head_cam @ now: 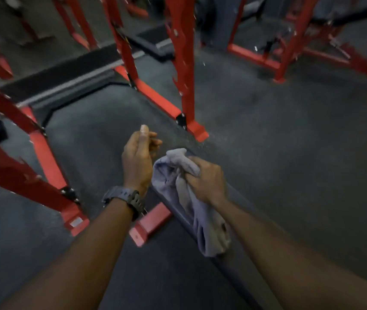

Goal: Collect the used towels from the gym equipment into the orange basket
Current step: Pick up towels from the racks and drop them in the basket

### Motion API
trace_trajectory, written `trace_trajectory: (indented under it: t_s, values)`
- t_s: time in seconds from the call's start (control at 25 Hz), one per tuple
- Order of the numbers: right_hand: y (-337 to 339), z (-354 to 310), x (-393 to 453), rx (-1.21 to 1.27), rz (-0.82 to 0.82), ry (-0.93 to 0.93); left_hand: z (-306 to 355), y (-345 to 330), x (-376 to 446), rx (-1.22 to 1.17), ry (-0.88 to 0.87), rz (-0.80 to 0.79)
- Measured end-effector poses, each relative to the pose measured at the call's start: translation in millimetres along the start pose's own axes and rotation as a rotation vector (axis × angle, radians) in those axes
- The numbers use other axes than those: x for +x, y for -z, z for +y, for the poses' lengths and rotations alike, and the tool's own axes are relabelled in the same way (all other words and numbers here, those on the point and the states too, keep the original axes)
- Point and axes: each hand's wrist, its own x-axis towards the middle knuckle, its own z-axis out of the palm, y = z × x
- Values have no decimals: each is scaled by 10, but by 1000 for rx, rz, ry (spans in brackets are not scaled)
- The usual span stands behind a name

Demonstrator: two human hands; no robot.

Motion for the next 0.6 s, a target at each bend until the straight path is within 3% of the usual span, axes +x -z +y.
trace_trajectory:
  t_s: [0.16,0.36,0.6]
  values:
    - [635,-1738,527,212,39,228,1502,1061,250,-28,-153,224]
    - [1106,-3716,624,272,92,477,3103,2550,16,35,-366,507]
    - [860,-5465,181,220,23,680,3861,4162,-707,124,-412,783]
